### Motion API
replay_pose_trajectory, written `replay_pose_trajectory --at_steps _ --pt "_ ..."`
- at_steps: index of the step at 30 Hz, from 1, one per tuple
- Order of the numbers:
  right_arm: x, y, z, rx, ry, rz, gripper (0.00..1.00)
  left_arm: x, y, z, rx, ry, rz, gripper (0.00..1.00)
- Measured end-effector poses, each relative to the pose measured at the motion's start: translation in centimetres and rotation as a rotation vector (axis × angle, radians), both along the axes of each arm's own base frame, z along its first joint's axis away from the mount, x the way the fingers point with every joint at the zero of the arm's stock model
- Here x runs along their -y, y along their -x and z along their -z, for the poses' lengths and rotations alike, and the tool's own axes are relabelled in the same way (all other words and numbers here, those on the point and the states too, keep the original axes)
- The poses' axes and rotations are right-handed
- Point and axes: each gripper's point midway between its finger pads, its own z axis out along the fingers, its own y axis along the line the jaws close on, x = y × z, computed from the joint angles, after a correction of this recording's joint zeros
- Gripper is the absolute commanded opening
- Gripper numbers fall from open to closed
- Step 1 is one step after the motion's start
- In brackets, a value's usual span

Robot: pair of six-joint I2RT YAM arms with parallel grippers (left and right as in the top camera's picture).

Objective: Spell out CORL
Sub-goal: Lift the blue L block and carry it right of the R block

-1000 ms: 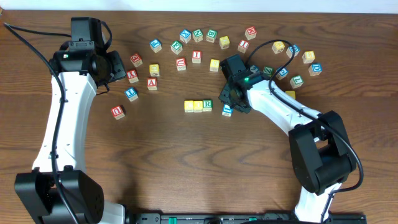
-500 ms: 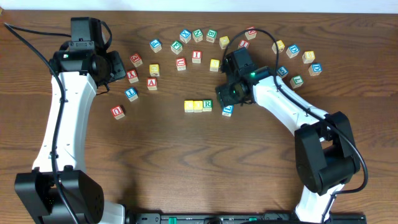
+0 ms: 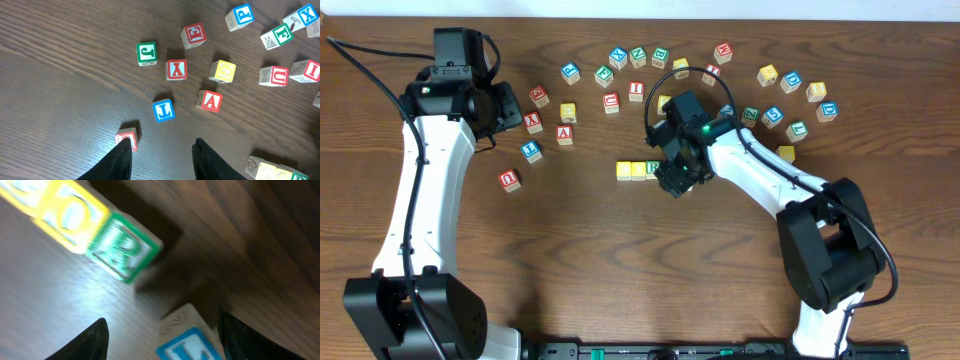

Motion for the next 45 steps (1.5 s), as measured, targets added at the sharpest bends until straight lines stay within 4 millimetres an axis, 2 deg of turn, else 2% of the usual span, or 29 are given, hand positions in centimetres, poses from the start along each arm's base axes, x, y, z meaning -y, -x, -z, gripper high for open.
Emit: replay_pose_trajectory --at_steps 9,17,23,28,30,35,38,45 --pt "1.7 -0.5 0.3 0.028 0.089 0.008 0.64 0.0 0.0 0.0 -0.001 0.0 0.0 0.39" --pt "2.5 0.6 0.5 -0.014 0.124 0.001 0.56 0.0 0.0 0.0 -0.001 0.0 0.0 0.39" --pt "2.7 0.8 0.5 -0.023 0.133 -0.003 0.44 0.0 0.0 0.0 -0.001 0.0 0.0 0.39" --pt "2.4 0.3 0.4 -0.002 0.117 0.017 0.33 0.0 0.0 0.0 -0.001 0.0 0.0 0.39" --pt "2.2 0.0 0.4 0.004 0.108 0.042 0.3 0.0 0.0 0.0 -0.002 0.0 0.0 0.39" --pt "2.0 -0.5 0.3 0.014 0.086 0.122 0.31 0.0 0.0 0.0 -0.002 0.0 0.0 0.39" --pt "1.8 -0.8 0.2 0.014 0.065 0.201 0.27 0.0 0.0 0.0 -0.002 0.0 0.0 0.39" --pt "2.3 -0.9 0.2 -0.013 0.036 0.483 0.25 0.0 0.0 0.0 -0.002 0.0 0.0 0.39"
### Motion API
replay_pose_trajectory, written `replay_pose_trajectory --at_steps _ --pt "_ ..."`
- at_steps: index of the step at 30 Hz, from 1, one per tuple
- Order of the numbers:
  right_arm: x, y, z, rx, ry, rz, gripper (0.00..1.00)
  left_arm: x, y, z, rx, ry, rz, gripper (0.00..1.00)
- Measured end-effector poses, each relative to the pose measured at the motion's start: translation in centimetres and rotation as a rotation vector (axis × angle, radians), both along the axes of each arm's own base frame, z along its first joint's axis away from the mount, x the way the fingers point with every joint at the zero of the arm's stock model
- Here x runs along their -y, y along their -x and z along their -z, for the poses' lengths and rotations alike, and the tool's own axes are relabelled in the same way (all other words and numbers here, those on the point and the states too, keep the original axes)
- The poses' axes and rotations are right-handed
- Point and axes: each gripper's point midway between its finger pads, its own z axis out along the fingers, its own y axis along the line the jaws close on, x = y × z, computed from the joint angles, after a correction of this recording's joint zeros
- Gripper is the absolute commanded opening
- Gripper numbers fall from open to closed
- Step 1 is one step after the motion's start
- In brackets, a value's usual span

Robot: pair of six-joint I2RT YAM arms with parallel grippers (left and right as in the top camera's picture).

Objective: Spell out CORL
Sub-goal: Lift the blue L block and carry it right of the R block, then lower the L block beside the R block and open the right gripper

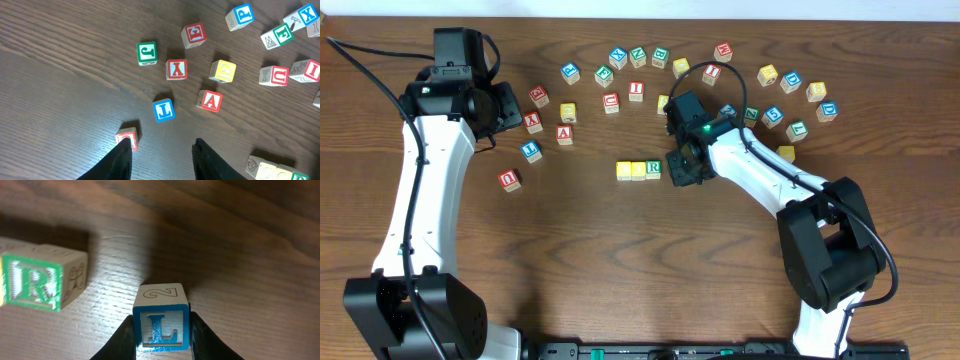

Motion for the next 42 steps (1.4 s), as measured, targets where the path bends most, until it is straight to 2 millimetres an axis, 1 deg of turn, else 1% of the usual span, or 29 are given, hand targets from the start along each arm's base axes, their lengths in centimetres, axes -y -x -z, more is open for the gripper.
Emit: replay_pose_trajectory --at_steps 4,17,24,31,38,41,42 --pt "0.2 -0.1 0.0 0.0 -0.004 0.078 0.25 0.0 0.0 0.0 0.0 0.0 0.0 0.39" --pt "0.3 -0.2 0.0 -0.001 -0.019 0.182 0.26 0.0 0.0 0.0 0.0 0.0 0.0 0.39" --pt "-0.4 -0.4 -0.2 -0.004 -0.066 0.231 0.25 0.0 0.0 0.0 0.0 0.0 0.0 0.39" --pt "-0.8 -0.7 -0.3 0.004 -0.09 0.235 0.24 0.0 0.0 0.0 0.0 0.0 0.0 0.39" --pt "-1.2 -1.0 -0.4 0.012 -0.11 0.235 0.29 0.0 0.0 0.0 0.0 0.0 0.0 0.39" --pt "-1.3 -1.0 -0.4 0.009 -0.116 0.24 0.4 0.0 0.0 0.0 0.0 0.0 0.0 0.39" --pt "-1.3 -1.0 -0.4 0.008 -0.118 0.24 0.41 0.0 0.0 0.0 0.0 0.0 0.0 0.39"
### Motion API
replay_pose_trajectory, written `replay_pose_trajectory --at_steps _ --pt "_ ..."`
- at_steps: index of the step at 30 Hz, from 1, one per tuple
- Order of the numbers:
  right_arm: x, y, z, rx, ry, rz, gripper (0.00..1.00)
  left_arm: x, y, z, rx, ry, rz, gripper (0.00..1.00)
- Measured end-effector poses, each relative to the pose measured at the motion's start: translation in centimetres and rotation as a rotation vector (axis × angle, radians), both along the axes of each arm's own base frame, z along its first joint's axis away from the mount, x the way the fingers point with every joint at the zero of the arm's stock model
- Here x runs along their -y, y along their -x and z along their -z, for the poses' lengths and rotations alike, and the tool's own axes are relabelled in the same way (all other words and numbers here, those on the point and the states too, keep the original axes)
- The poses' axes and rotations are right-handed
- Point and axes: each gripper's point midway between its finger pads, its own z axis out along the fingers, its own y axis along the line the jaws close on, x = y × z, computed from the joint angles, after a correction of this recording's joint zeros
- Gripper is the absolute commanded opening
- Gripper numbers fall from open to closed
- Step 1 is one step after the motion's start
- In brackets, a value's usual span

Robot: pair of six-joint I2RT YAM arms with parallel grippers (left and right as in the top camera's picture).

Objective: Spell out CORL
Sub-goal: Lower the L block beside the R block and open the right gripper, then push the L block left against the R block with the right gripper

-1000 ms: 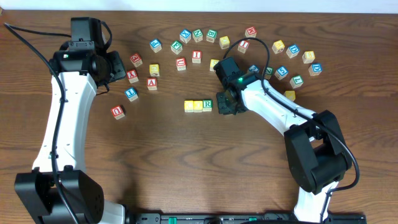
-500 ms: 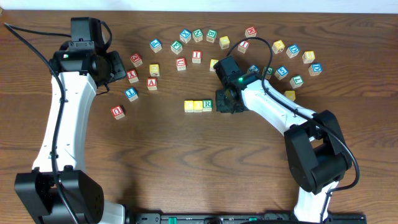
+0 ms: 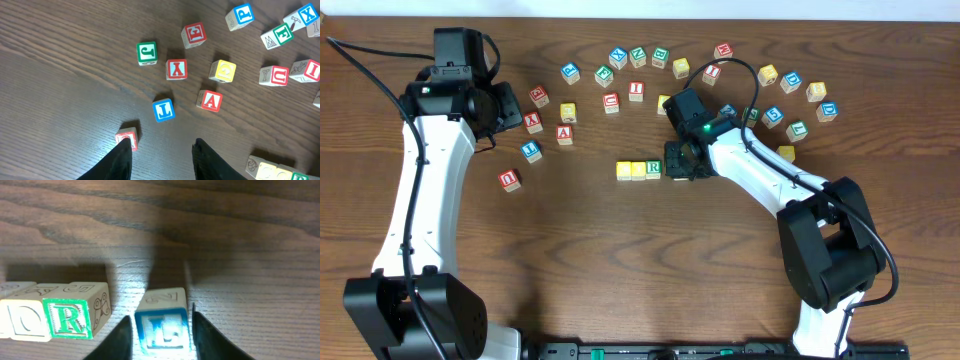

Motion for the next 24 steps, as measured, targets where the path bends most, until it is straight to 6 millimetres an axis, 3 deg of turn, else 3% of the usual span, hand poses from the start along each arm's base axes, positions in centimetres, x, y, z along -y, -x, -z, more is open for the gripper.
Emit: replay_pose_trajectory --at_steps 12,16,20,24 --pt "-0.6 -0.5 -1.0 0.006 -0.024 -0.005 0.43 0.0 0.0 0.0 0.0 0.0 0.0 0.39" --pt "-0.2 -0.9 -2.8 0.019 -0.036 0.007 0.33 0.0 0.0 0.0 0.0 0.0 0.0 0.39" --pt "1.9 -1.0 -5.0 0.019 -0.044 0.086 0.17 0.0 0.0 0.0 0.0 0.0 0.0 0.39" --pt "3.6 -0.1 -4.5 -0.044 -0.014 0.138 0.1 0.0 0.0 0.0 0.0 0.004 -0.007 0.39"
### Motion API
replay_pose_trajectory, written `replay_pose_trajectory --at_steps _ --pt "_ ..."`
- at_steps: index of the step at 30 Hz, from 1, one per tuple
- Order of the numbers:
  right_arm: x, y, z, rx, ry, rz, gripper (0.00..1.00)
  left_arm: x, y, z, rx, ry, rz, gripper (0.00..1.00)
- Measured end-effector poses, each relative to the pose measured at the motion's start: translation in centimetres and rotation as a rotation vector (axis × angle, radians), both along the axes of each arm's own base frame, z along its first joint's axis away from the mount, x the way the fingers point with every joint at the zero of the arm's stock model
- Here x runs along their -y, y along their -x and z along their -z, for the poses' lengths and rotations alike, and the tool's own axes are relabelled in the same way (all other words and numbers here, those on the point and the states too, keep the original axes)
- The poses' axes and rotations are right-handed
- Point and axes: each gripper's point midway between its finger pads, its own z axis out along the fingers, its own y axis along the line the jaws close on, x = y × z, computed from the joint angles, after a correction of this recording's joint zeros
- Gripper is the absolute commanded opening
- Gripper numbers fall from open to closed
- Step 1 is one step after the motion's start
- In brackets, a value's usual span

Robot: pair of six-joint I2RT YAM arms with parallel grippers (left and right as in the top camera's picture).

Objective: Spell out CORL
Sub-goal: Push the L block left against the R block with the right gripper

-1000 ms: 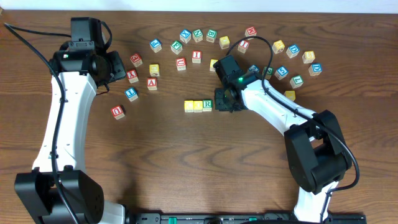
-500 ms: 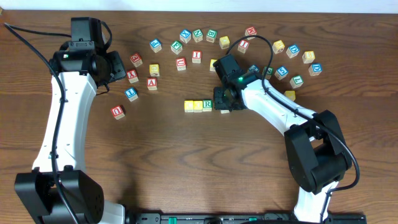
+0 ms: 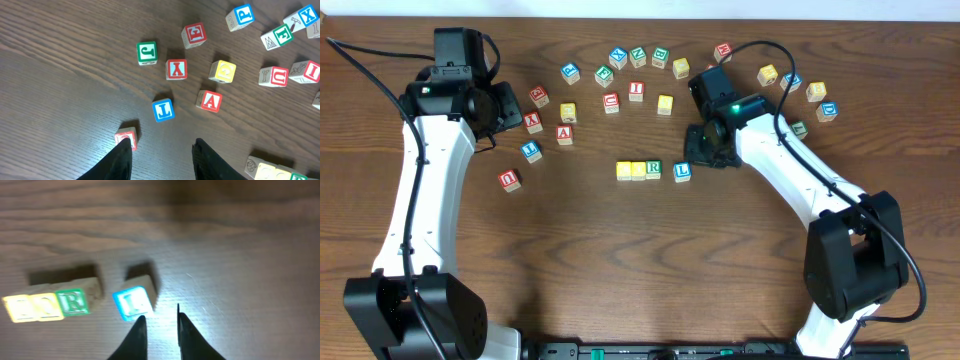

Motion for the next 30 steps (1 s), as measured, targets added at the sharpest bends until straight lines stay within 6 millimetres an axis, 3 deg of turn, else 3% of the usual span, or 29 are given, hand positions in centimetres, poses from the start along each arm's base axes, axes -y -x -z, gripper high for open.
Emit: replay_pose_trajectory --at_steps 14,23,30 --pt "-0.9 2.7 5.2 -0.17 0.066 -0.032 0.04 0.0 0.0 0.0 0.0 0.007 -0.012 0.39" --pt "-1.3 1.9 5.2 -0.135 0.047 -0.032 0.05 0.0 0.0 0.0 0.0 0.007 -0.012 0.39" --pt "-2.8 1.4 5.1 -0.099 0.015 -0.056 0.06 0.0 0.0 0.0 0.0 0.007 -0.012 0.39"
